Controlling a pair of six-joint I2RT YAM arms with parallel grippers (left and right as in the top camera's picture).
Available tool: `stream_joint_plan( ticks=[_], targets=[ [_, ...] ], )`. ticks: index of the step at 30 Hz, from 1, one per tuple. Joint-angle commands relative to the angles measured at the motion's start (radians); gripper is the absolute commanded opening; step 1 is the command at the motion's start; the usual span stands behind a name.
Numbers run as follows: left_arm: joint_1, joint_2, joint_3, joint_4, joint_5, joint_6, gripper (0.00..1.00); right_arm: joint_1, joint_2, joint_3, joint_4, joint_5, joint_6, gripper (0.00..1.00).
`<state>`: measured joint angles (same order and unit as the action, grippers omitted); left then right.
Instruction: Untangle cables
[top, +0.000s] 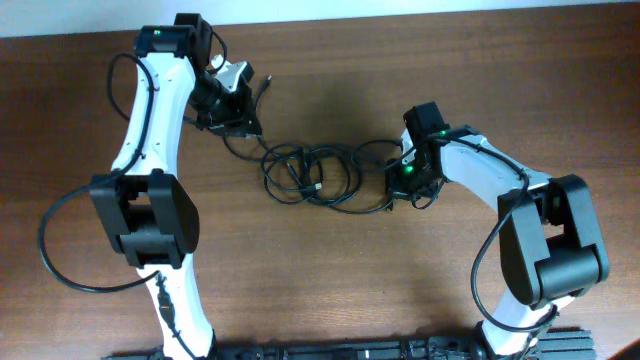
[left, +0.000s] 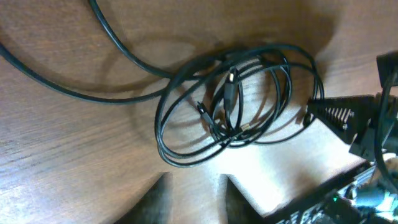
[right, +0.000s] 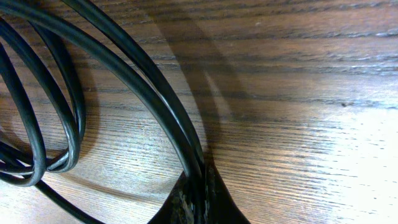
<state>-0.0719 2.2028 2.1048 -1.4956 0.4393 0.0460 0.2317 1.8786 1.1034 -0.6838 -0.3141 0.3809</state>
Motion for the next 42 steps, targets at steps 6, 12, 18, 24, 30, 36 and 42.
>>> stream_joint_plan(
  ticks=[6,12,18,24,30,36,42],
  targets=[
    [-0.049,-0.010,-0.308,0.199,-0.020,-0.010,0.56,-0.003,0.010,-0.017,-0.009,0.039,-0.009,0.04],
    [-0.051,-0.010,-0.434,0.304,-0.017,-0.035,0.22,-0.003,0.010,-0.017,-0.012,0.039,-0.009,0.04],
    [-0.001,-0.010,-0.352,0.260,0.072,-0.033,0.00,-0.003,0.010,-0.017,-0.019,0.039,-0.010,0.04],
    [0.083,-0.010,-0.253,0.173,0.141,-0.030,0.02,-0.003,0.010,-0.017,-0.016,0.039,-0.010,0.04],
    [0.055,-0.010,-0.248,0.249,-0.016,-0.005,0.00,-0.003,0.010,-0.017,-0.019,0.039,-0.010,0.04],
    [0.177,-0.010,-0.156,0.430,0.655,-0.112,0.00,-0.003,0.010,-0.017,-0.019,0.039,-0.010,0.04],
    [0.189,-0.010,-0.158,0.436,0.345,-0.346,0.98,-0.003,0.010,-0.017,-0.019,0.039,-0.010,0.04]
  ],
)
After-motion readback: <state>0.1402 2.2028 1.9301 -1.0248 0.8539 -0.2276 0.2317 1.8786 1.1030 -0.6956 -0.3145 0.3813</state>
